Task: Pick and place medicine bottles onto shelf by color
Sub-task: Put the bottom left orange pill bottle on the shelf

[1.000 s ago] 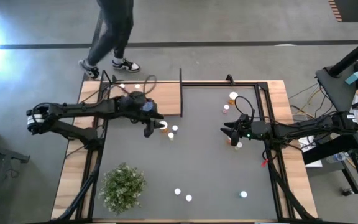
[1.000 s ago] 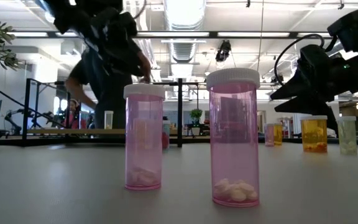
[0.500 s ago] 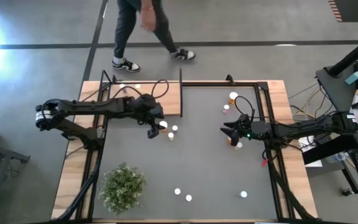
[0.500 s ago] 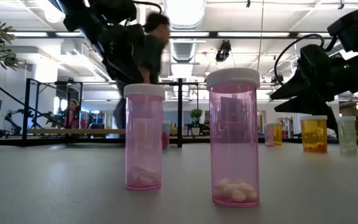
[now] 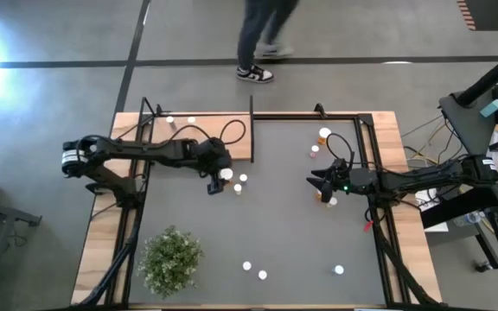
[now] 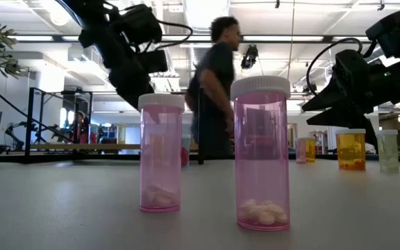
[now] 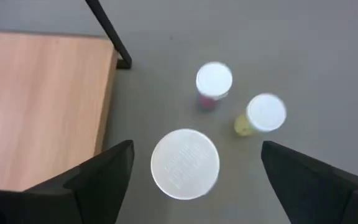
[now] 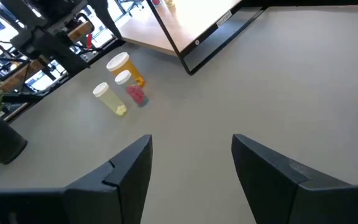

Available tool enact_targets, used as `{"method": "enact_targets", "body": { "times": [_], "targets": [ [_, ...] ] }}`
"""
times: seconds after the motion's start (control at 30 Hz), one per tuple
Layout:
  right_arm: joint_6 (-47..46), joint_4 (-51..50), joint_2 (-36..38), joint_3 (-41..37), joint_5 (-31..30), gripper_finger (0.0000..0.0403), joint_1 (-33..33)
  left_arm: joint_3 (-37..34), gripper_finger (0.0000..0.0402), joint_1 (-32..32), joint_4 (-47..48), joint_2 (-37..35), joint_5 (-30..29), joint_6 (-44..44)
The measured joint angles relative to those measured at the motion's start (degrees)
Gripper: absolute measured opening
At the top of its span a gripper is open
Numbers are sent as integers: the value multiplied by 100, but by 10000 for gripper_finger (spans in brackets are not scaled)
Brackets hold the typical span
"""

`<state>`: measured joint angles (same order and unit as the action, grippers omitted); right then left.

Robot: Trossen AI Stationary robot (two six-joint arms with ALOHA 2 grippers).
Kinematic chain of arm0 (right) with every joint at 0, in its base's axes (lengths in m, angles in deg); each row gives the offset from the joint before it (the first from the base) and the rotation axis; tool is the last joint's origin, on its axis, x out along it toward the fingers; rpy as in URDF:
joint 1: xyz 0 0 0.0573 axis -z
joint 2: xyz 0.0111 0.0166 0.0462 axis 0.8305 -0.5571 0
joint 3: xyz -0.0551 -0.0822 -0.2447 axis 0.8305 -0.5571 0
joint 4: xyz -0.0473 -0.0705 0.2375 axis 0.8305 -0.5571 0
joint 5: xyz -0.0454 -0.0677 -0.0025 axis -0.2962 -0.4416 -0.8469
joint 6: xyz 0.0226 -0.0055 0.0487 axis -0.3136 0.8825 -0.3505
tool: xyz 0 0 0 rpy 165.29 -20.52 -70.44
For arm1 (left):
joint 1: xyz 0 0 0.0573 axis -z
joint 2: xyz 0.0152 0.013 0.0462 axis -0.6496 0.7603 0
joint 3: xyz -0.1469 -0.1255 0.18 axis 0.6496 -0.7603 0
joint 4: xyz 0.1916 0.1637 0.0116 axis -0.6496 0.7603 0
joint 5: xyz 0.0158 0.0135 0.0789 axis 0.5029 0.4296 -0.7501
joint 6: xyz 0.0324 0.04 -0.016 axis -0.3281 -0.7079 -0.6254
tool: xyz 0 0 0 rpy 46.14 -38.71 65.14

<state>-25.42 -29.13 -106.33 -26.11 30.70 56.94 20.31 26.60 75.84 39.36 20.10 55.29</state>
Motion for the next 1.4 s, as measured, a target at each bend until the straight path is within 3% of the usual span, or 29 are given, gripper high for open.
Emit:
{"method": "enact_targets", "body": {
  "times": [0.73,1.2,1.4],
  "targets": [
    [0,0,1,2,0,210,-2,1,331,-4,-117,674,-395,-104],
    [0,0,0,2,0,210,0,4,200,4,-31,674,-450,-82],
    [0,2,0,2,0,210,-2,94,182,7,-23,674,-444,-77]
  ]
}}
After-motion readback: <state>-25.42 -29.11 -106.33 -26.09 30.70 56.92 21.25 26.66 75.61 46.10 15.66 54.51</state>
